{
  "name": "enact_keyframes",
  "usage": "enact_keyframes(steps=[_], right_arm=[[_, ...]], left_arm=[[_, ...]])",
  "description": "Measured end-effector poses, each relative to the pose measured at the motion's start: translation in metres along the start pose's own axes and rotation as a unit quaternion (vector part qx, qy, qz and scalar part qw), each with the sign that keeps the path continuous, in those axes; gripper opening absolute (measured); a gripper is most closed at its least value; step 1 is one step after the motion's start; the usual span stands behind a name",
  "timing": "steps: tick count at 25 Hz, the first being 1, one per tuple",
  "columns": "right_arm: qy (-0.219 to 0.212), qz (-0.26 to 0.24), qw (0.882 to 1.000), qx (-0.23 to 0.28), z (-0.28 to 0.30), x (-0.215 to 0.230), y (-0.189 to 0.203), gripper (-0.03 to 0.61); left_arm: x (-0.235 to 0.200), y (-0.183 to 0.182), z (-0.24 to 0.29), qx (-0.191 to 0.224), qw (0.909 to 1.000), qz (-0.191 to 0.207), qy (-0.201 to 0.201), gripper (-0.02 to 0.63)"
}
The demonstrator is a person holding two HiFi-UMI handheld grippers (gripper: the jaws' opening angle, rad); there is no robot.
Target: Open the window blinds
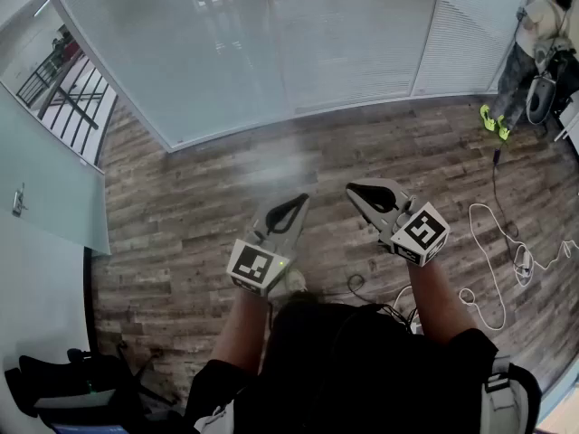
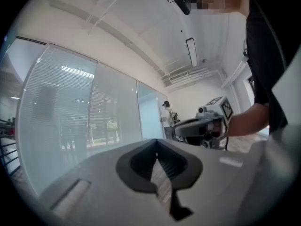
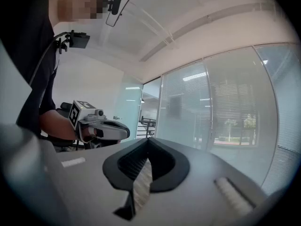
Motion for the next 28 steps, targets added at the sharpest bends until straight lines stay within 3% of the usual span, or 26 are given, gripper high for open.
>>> enact_keyframes(steps=[10,28], right_arm=[[0.001,-0.001,1.000,0.000,-0.0022,0.0024,0.0019,0.005],[-0.008,0.022,1.000,0.017,-0.0013,0.0004,0.0032,0.005]], left_arm=[[-0.0026,-0.0014,0.0014,0.008,0.9999,-0.010,-0.009,0.003],[-0.0025,-0.0017,0.0003,0.009,0.9999,0.006,-0.009,0.003]])
Point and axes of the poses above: the fingertips, and each gripper's own axes: z forward along the fingers, x to its right, y out of its underside, the point moved 1 cm from there along -z, backward along the fingers, and after that the axes turned 9 degrees about z, right-handed, at the moved point
